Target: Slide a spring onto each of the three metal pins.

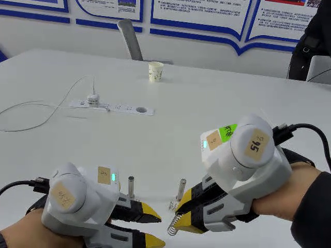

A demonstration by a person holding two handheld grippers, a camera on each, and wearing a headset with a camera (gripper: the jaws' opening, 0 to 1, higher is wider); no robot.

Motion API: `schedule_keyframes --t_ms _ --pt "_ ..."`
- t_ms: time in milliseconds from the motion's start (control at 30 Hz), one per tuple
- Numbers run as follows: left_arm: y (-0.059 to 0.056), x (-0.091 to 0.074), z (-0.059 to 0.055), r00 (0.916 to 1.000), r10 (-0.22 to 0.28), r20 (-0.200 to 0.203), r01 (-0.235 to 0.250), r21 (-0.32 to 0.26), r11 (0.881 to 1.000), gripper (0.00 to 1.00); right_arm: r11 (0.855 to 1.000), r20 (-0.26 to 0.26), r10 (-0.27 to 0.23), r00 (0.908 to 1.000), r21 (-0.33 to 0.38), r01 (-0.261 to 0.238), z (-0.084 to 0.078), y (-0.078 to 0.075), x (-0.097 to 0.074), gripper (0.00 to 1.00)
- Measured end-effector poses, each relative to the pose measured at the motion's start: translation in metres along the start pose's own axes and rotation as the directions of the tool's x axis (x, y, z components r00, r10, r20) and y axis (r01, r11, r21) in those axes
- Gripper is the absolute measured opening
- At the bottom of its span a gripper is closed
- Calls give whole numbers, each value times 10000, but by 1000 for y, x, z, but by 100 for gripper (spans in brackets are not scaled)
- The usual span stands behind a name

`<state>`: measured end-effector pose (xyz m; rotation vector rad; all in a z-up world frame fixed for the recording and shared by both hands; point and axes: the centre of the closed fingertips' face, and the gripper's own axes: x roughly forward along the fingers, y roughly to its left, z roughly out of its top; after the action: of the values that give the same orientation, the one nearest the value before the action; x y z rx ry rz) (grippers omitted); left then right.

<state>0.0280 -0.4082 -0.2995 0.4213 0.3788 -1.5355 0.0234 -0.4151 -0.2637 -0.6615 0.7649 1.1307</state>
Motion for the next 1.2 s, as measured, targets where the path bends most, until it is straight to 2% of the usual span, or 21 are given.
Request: schedule_keyframes --t_ms 667,1000,1200 --pt "15 -20 -8 9984 564 63 -559 -638 9964 35 9950 -434 -763 9961 620 789 -28 -30 -33 12" --pt "19 -30 -8 9965 821 167 -802 -932 9924 38 9895 -599 -1108 9920 862 1157 -37 -44 -48 12" --pt "22 -37 -13 9952 972 140 -953 -1035 9901 40 9862 -664 -1290 9894 956 1350 -40 -52 -56 12"
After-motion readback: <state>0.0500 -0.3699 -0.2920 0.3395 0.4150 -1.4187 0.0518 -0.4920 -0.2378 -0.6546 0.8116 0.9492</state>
